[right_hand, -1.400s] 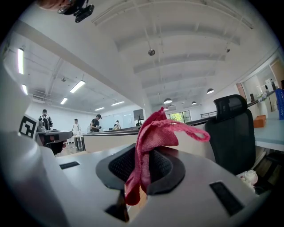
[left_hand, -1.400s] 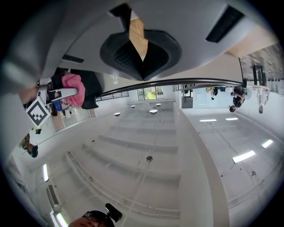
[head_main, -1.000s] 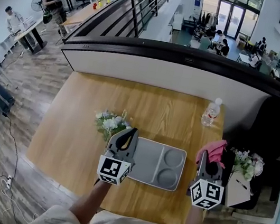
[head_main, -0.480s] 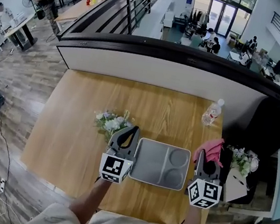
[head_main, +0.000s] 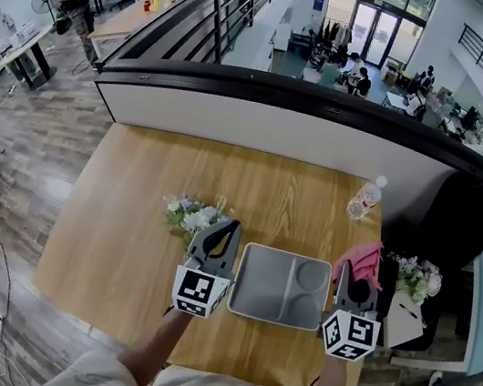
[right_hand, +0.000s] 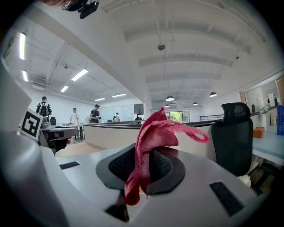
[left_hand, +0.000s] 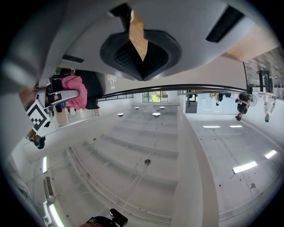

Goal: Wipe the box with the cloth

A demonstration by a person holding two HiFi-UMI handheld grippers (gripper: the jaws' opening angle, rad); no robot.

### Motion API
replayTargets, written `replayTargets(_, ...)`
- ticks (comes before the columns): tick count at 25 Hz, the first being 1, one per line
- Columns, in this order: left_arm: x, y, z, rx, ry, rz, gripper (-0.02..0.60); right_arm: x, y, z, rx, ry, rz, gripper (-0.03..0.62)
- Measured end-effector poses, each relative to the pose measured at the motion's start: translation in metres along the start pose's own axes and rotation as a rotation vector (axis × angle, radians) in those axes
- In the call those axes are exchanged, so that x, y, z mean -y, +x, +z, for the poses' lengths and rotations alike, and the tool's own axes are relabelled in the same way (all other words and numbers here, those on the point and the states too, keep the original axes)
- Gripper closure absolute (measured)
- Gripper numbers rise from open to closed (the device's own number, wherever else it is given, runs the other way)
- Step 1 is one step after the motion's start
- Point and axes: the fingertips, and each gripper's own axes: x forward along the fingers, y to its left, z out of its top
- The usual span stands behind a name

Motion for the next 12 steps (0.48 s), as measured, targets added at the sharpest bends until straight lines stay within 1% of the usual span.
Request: replayTargets(12,0.0051,-0.0006,-0.0043,-0.001,-0.007,0.004,0.568,0.0060,-0.0005,-0.0043,-0.015,-0.008,-0.007,0.517)
